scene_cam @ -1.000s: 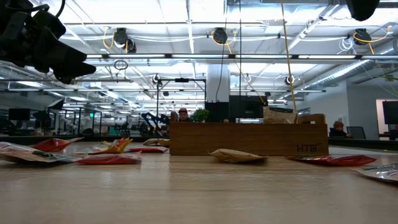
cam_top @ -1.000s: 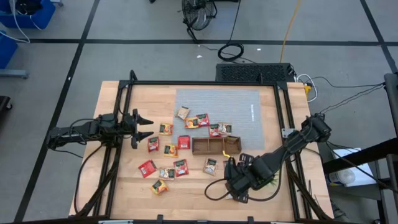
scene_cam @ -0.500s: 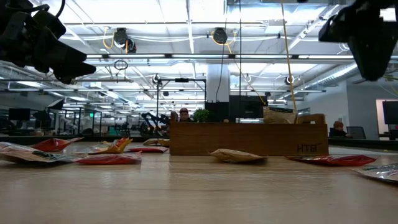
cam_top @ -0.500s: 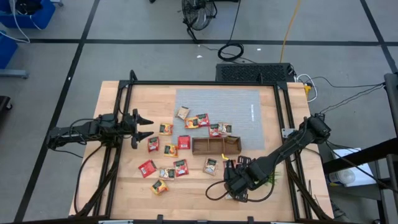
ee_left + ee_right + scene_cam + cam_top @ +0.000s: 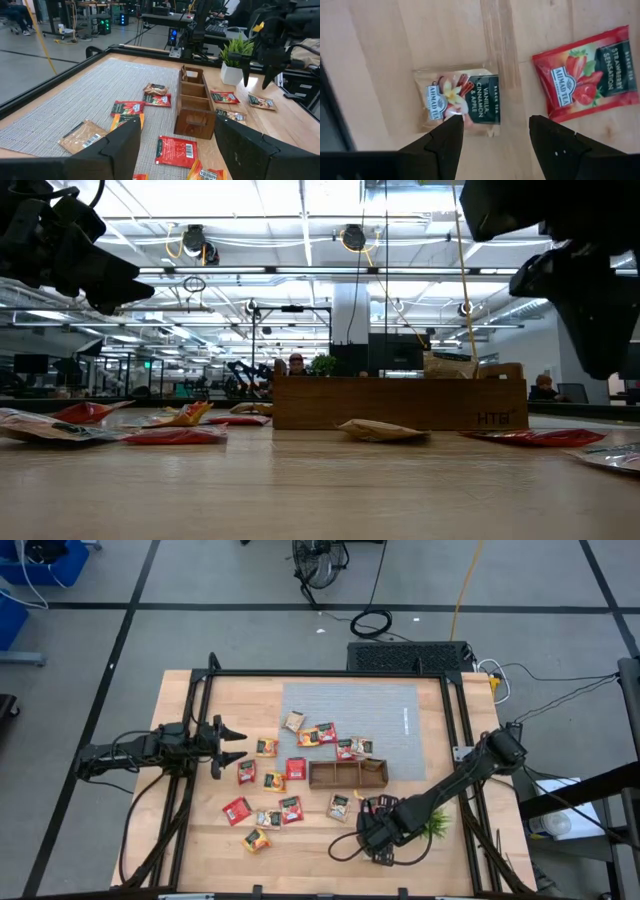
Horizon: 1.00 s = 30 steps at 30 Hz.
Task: Pick & Place Tea
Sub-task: Put the brown tea bag into the right section of the wooden organizer
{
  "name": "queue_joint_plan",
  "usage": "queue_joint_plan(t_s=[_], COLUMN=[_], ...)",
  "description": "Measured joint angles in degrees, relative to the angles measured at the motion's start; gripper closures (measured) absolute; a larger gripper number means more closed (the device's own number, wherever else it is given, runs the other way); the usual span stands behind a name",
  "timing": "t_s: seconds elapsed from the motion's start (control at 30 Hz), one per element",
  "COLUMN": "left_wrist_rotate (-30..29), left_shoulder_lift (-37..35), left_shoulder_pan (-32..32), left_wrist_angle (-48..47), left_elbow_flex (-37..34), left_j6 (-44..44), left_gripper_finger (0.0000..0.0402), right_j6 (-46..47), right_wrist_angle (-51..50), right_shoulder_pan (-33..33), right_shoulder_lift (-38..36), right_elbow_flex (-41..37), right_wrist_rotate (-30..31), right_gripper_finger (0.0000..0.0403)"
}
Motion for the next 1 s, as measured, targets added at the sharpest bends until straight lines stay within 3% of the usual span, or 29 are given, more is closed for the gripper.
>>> queue_joint_plan(t_s=[0.47, 1.0], left_wrist_rotate=[0.01, 0.0], left_shoulder_lift=[0.02, 0.01], left_shoulder_pan=[-0.01, 0.01], left_wrist_angle=[0.0, 0.0], left_elbow_flex=[0.0, 0.0], left_j6=[0.0, 0.01], left_gripper_finger=[0.0149, 0.0149], right_j6=[1.38, -0.28], right_wrist_angle=[6.88, 9.88], right_shoulder_pan=[-0.24, -0.22], right_shoulder_lift=[-0.05, 4.54], right_elbow_flex=[-5.42, -5.38], right_wrist_rotate=[-1.36, -1.41], right_gripper_finger=[0.019, 0.0191])
